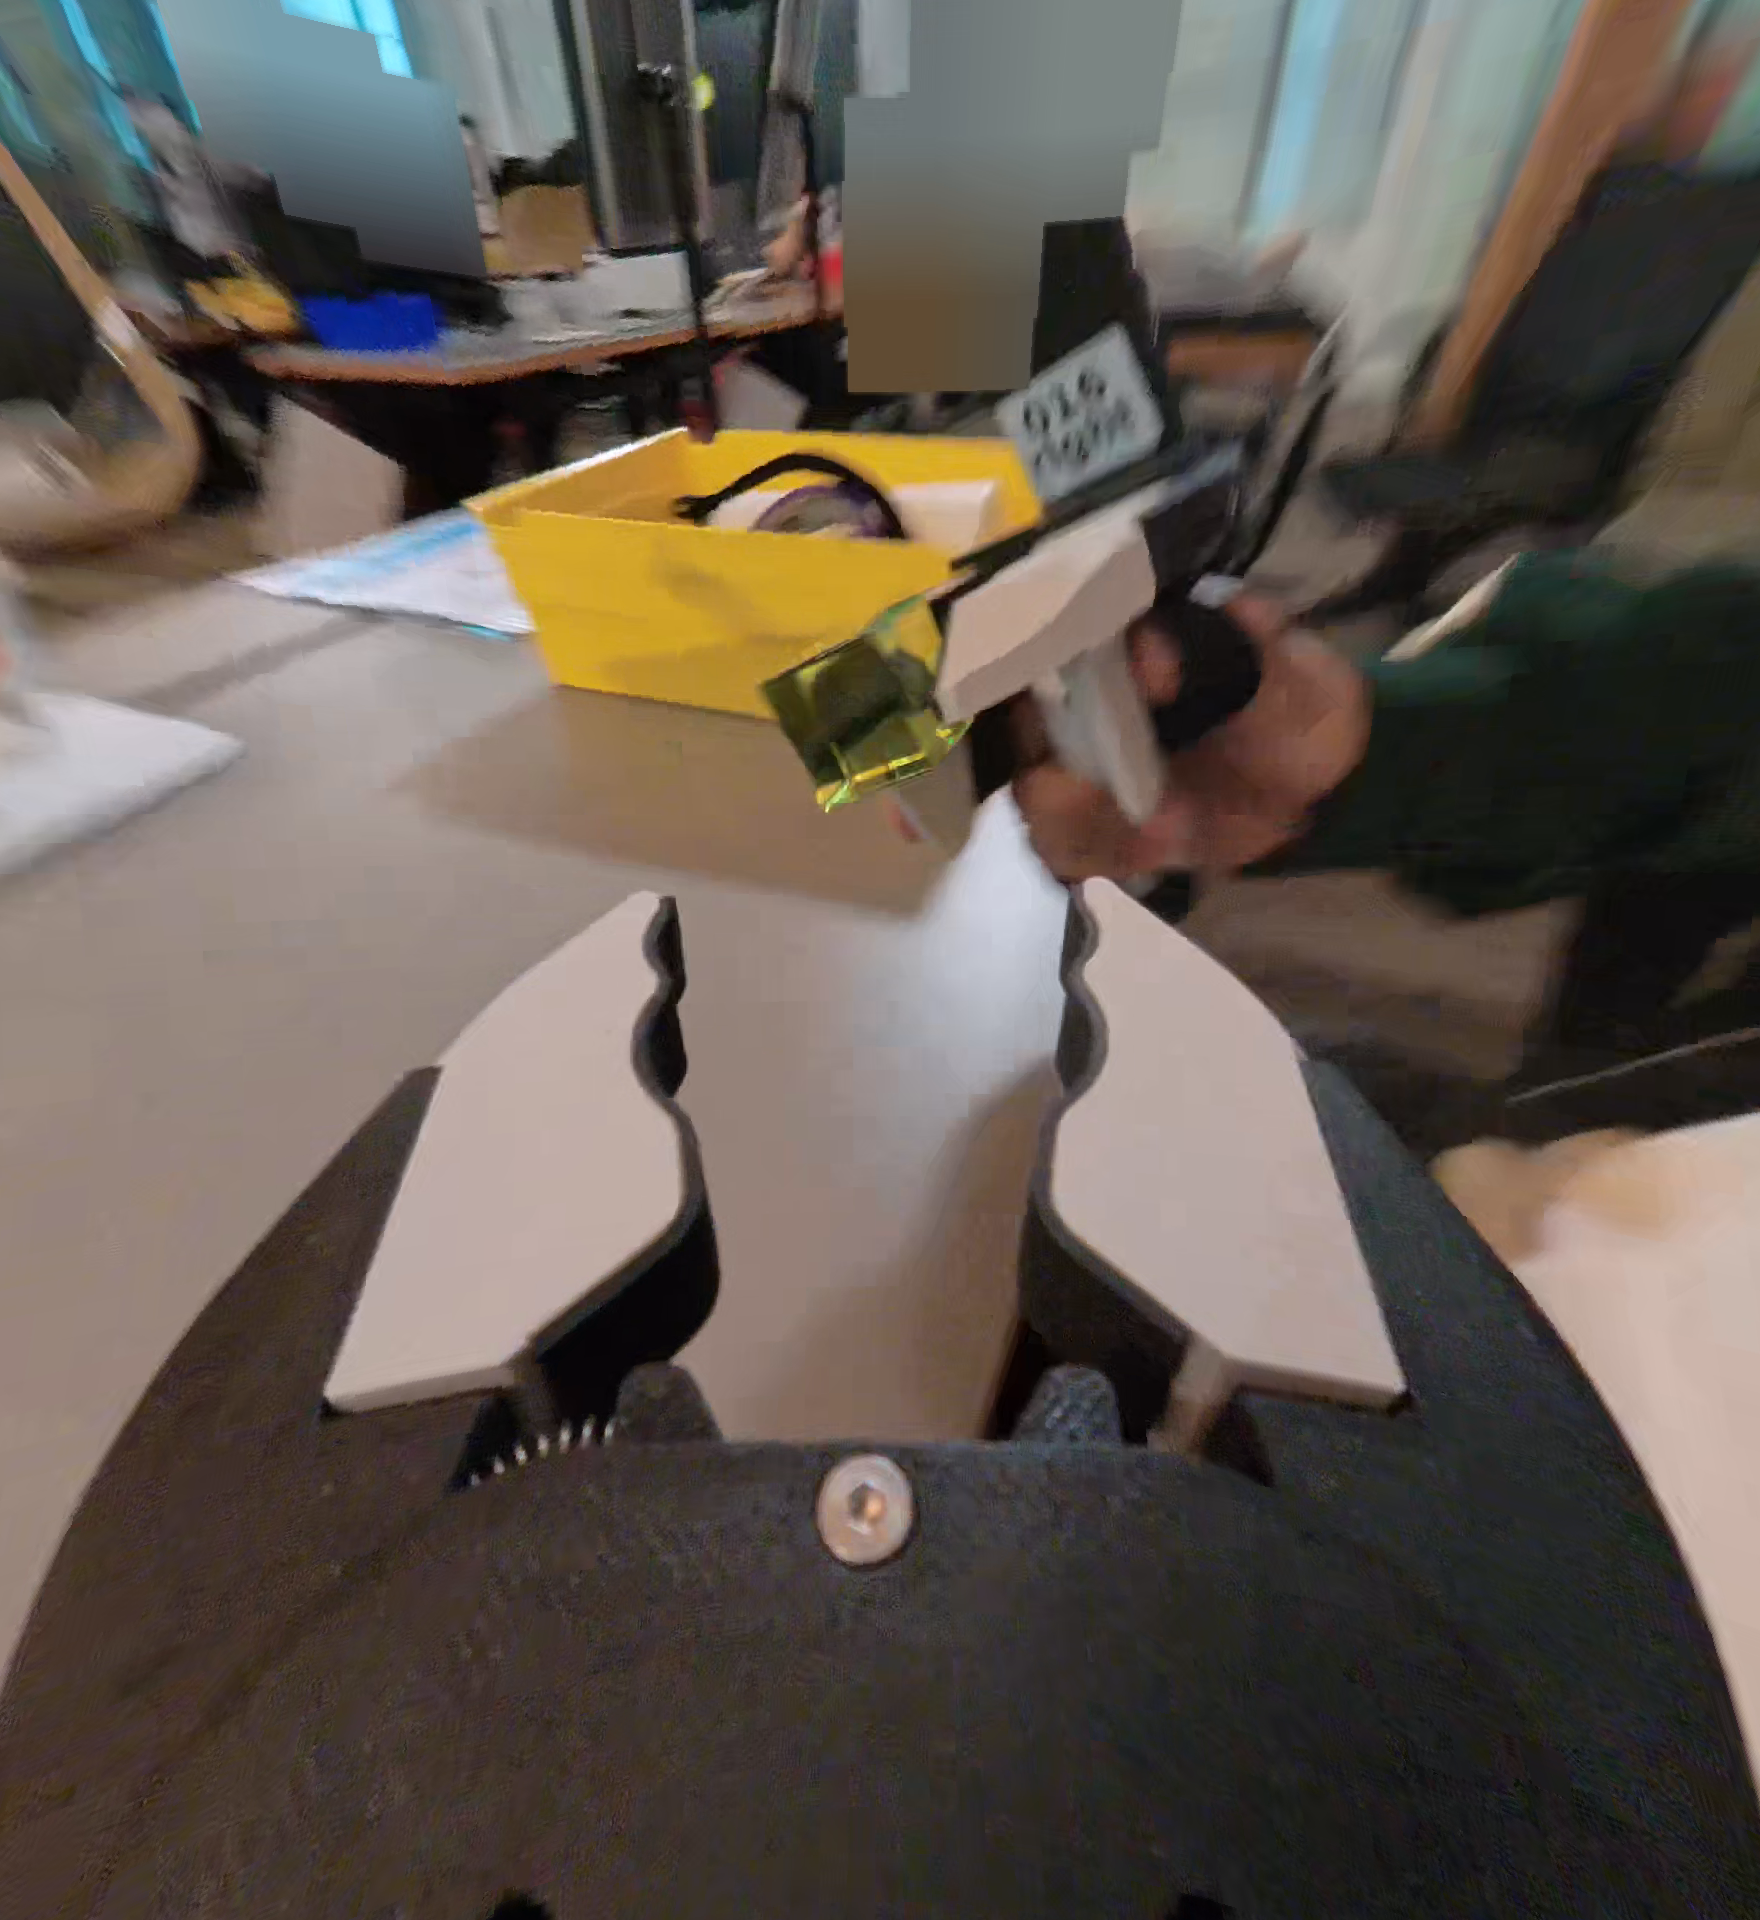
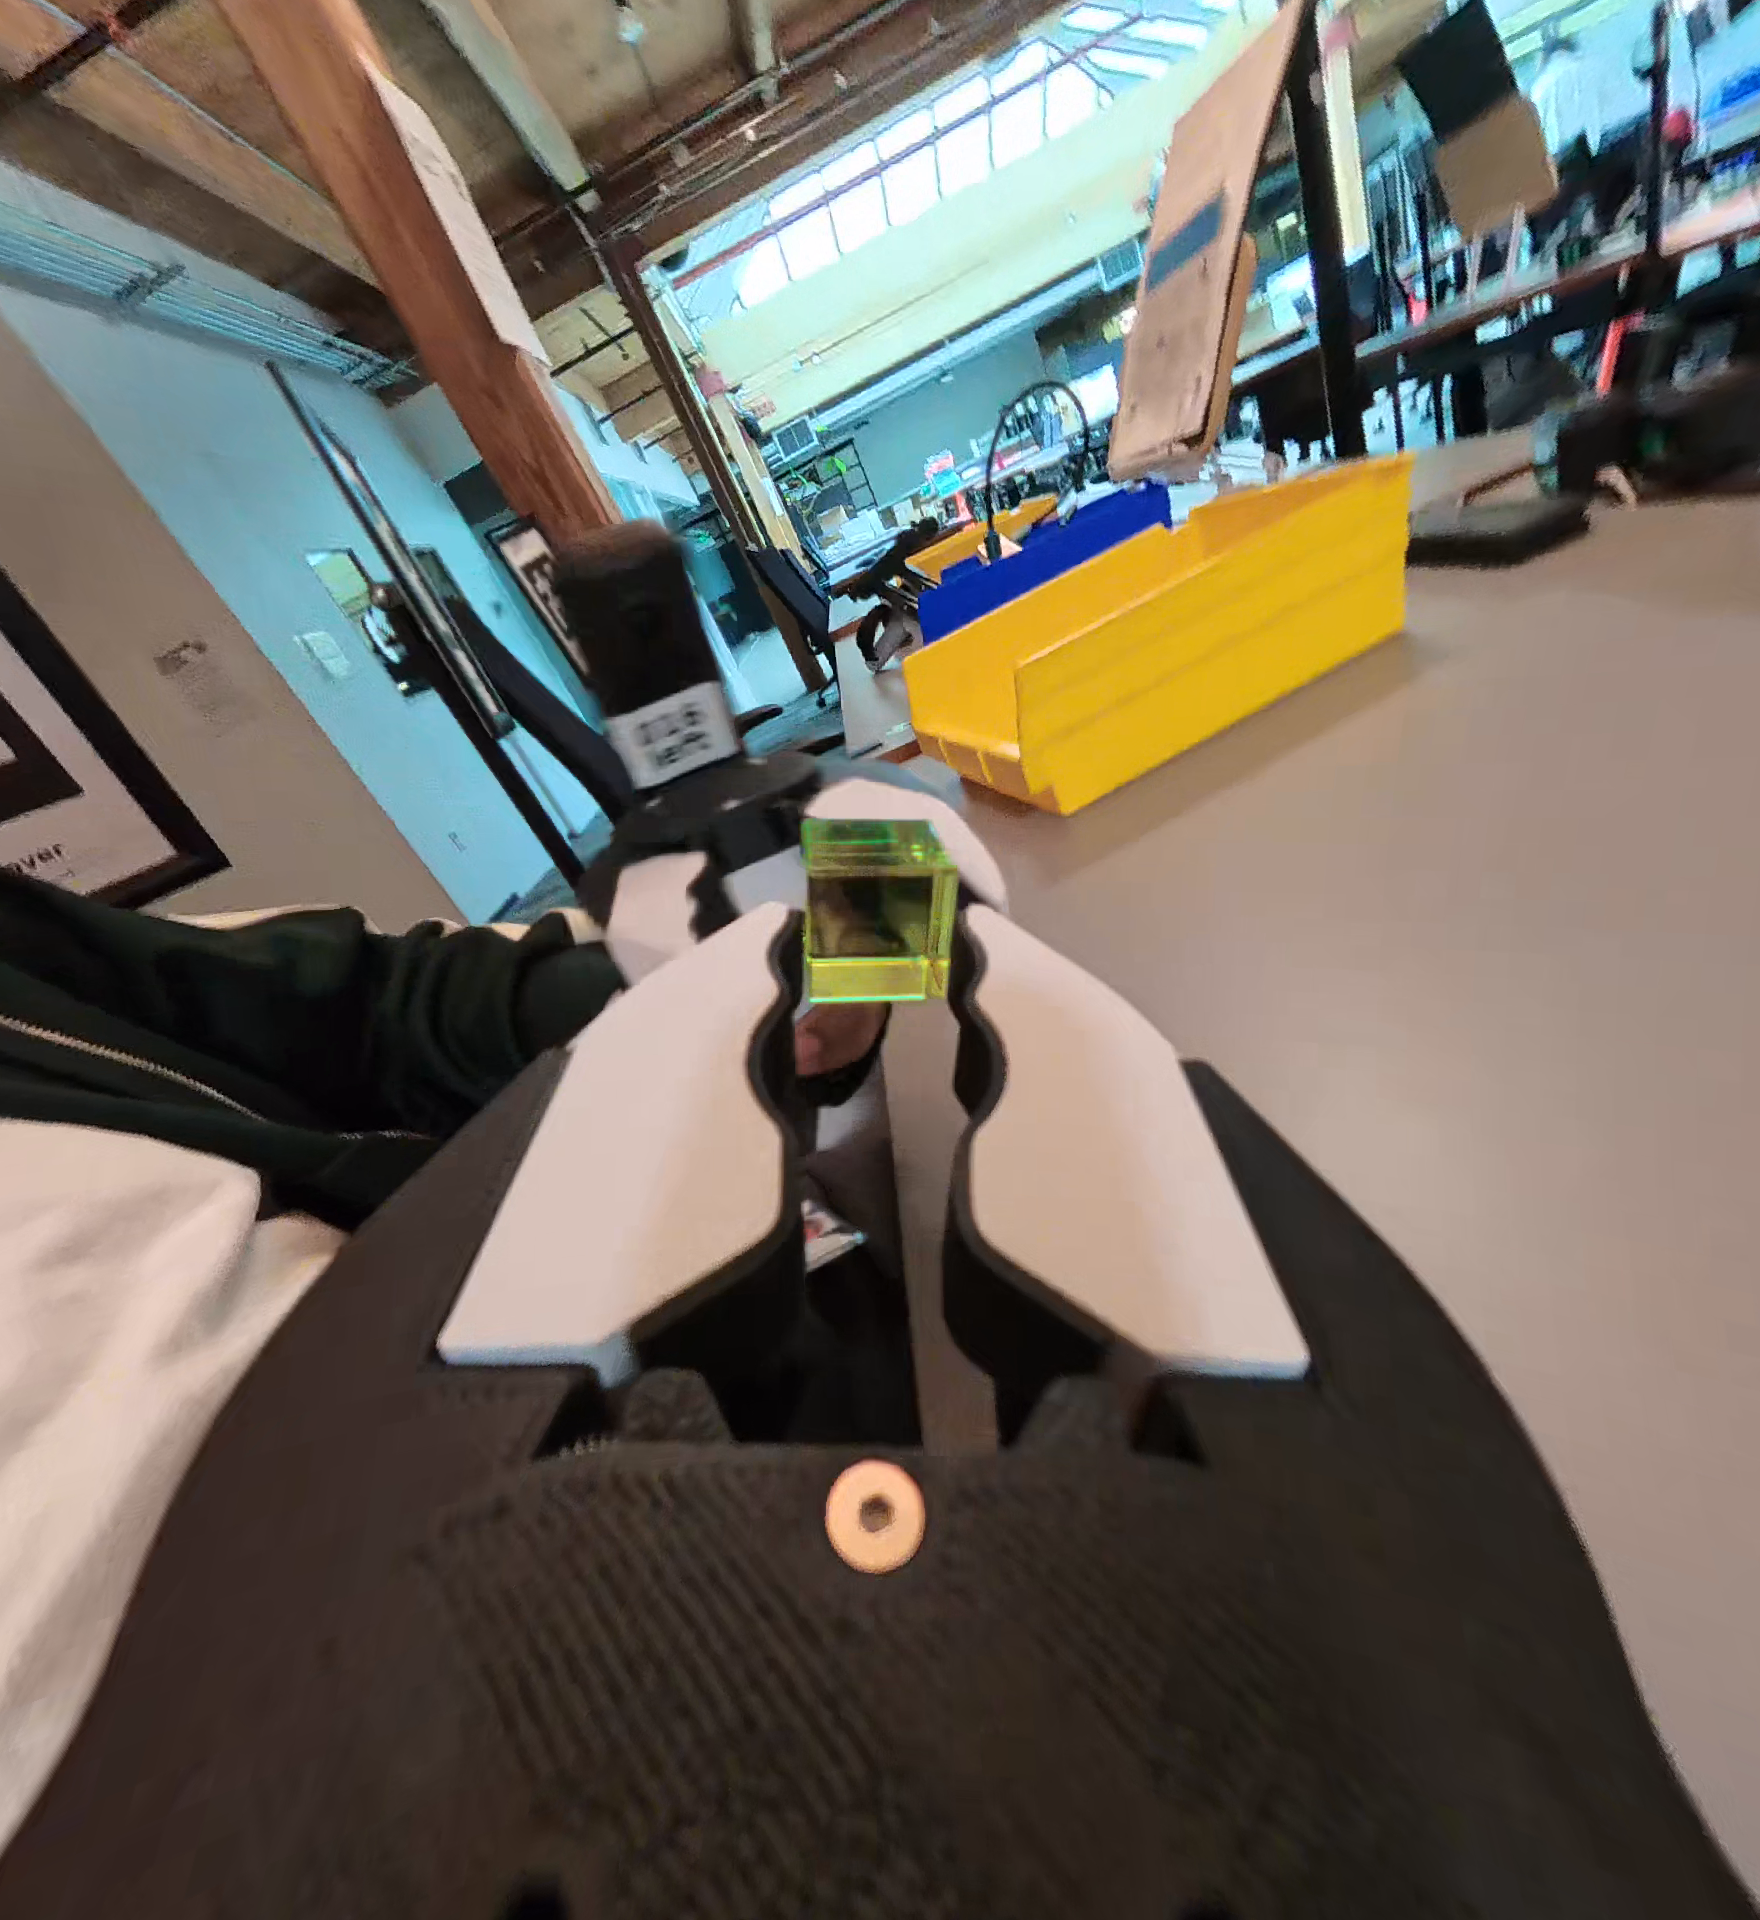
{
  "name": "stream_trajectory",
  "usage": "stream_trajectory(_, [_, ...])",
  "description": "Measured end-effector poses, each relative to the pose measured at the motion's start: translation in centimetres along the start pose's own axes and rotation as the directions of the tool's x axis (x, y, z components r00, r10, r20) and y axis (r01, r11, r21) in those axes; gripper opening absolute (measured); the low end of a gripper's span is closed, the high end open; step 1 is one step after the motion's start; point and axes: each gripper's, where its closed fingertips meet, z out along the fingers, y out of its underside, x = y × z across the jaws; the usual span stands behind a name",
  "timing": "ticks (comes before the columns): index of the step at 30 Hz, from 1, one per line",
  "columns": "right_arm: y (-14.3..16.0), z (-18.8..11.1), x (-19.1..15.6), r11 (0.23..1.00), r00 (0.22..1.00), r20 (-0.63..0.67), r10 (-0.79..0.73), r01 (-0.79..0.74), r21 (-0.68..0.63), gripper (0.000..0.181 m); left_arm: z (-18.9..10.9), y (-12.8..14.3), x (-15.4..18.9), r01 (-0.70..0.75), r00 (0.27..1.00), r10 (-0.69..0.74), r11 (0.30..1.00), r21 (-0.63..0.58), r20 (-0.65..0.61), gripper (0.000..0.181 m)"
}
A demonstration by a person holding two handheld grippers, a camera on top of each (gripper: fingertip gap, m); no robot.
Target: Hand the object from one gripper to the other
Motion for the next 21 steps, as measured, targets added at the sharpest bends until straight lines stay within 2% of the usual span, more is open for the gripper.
stream_trajectory(1, [-0.2,-0.2,-0.1,0.999,0.999,0.002,-0.054,0.054,-0.001,0.028,-0.3,-0.5,0.2,0.146,0.986,-0.141,0.988,0.048,-0.094,0.067])
stream_trajectory(2, [-0.2,-0.3,-0.1,0.992,0.992,-0.004,-0.123,0.123,-0.007,0.028,-0.7,-1.0,0.5,0.295,0.939,-0.275,0.953,0.072,-0.207,0.057])
stream_trajectory(3, [-0.2,-0.3,-0.3,0.979,0.979,-0.012,-0.203,0.202,-0.016,0.027,-0.9,-1.1,0.4,0.44,0.867,-0.406,0.896,0.061,-0.289,0.059])
stream_trajectory(6, [0.5,0.1,-0.7,0.902,0.903,-0.033,-0.428,0.425,-0.079,0.027,-1.3,-1.4,0.3,0.748,0.567,-0.659,0.663,-0.025,-0.494,0.055])
stream_trajectory(8, [1.4,0.7,-1.1,0.846,0.851,-0.026,-0.525,0.518,-0.124,0.027,-1.4,-1.6,0.7,0.853,0.362,-0.725,0.512,-0.106,-0.586,0.055])
stream_trajectory(10, [2.3,1.3,-1.3,0.793,0.803,-0.016,-0.596,0.585,-0.169,0.027,-1.1,-1.6,1.4,0.884,0.249,-0.745,0.435,-0.169,-0.619,0.057])
stream_trajectory(12, [3.1,1.6,-1.3,0.735,0.75,-0.012,-0.661,0.644,-0.214,0.027,-0.8,-1.5,2.5,0.869,0.227,-0.748,0.444,-0.217,-0.624,0.052])
stream_trajectory(15, [3.1,1.8,-1.6,0.686,0.7,-0.02,-0.714,0.695,-0.216,0.027,-0.5,-1.4,3.2,0.843,0.288,-0.741,0.496,-0.206,-0.606,0.029])
stream_trajectory(19, [3.2,1.9,-1.0,0.659,0.667,-0.049,-0.743,0.717,-0.229,0.028,-0.5,-1.1,3.0,0.828,0.34,-0.737,0.529,-0.186,-0.584,0.028])
stream_trajectory(21, [2.9,2.0,-0.2,0.685,0.683,-0.099,-0.724,0.692,-0.229,0.06,-0.7,-1.4,2.6,0.834,0.353,-0.727,0.53,-0.154,-0.588,0.028])
